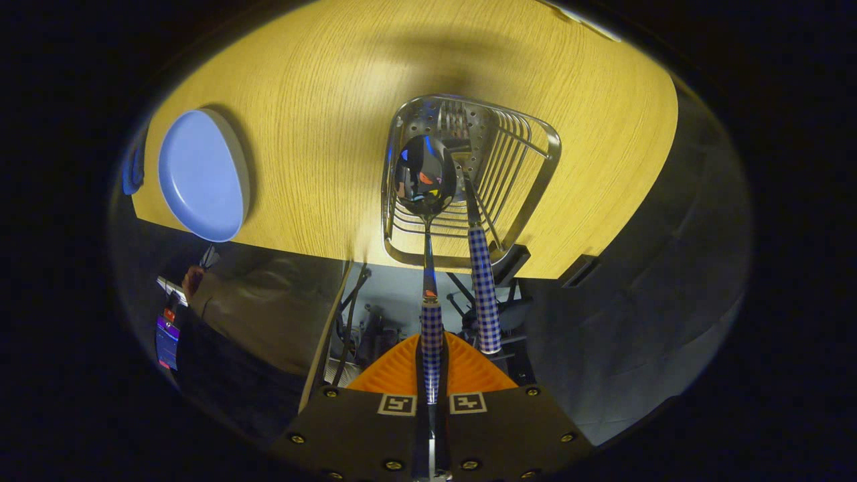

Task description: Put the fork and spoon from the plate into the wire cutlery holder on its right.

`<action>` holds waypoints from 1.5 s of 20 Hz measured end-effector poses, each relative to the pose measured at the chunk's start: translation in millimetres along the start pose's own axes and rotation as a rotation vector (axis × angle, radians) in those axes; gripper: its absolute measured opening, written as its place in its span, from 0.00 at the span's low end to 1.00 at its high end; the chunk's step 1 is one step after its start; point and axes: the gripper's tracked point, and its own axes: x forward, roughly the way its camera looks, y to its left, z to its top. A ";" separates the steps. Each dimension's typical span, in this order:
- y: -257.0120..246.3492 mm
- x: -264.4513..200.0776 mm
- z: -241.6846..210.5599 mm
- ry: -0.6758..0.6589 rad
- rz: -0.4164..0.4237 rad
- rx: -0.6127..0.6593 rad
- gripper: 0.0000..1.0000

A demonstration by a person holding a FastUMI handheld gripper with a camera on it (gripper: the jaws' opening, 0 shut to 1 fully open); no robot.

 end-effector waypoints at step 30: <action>0.2 -36.1 -42.7 -0.395 -0.074 -0.059 0.96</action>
